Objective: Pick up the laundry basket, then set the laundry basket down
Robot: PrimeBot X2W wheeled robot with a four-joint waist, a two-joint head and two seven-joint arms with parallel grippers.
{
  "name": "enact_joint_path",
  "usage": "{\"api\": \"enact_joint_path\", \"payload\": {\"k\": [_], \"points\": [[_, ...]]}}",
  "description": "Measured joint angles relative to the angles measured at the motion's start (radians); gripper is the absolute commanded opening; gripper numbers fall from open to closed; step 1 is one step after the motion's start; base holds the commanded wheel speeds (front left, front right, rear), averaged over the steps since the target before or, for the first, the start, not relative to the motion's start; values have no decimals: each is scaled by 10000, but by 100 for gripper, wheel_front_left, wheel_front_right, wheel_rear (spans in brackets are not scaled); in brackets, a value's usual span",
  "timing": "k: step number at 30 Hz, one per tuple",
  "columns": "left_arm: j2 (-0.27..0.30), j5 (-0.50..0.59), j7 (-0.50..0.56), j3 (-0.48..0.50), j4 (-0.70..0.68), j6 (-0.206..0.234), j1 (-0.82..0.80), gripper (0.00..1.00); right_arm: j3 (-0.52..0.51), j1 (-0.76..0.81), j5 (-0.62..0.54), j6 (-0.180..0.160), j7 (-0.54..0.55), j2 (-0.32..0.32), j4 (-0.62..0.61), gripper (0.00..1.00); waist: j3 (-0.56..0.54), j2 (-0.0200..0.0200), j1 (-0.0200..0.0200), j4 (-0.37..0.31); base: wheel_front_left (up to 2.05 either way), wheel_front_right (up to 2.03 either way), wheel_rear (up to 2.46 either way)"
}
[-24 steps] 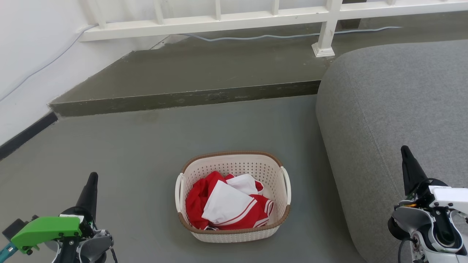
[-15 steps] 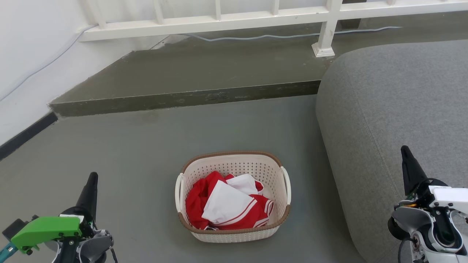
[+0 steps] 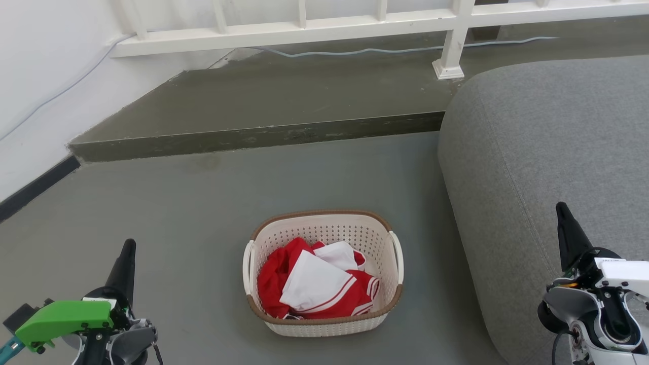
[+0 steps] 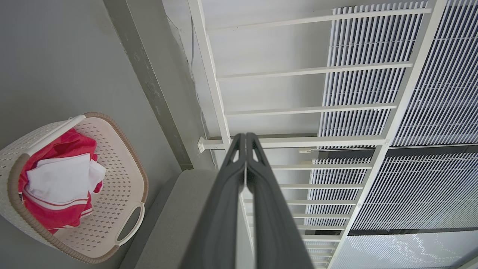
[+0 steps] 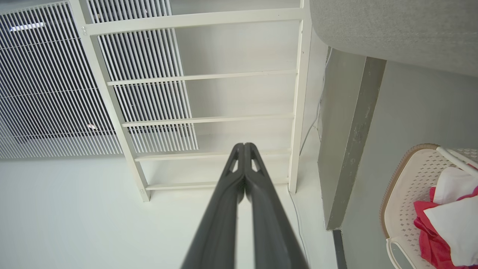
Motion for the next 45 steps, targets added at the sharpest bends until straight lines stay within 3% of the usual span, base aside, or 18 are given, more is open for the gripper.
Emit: {"api": "enact_joint_path", "payload": {"k": [45], "points": [[0, 0, 0, 0, 0, 0, 0, 0, 0, 0, 0, 0, 0, 0, 0, 0, 0, 0, 0, 0, 0, 0, 0]]}}
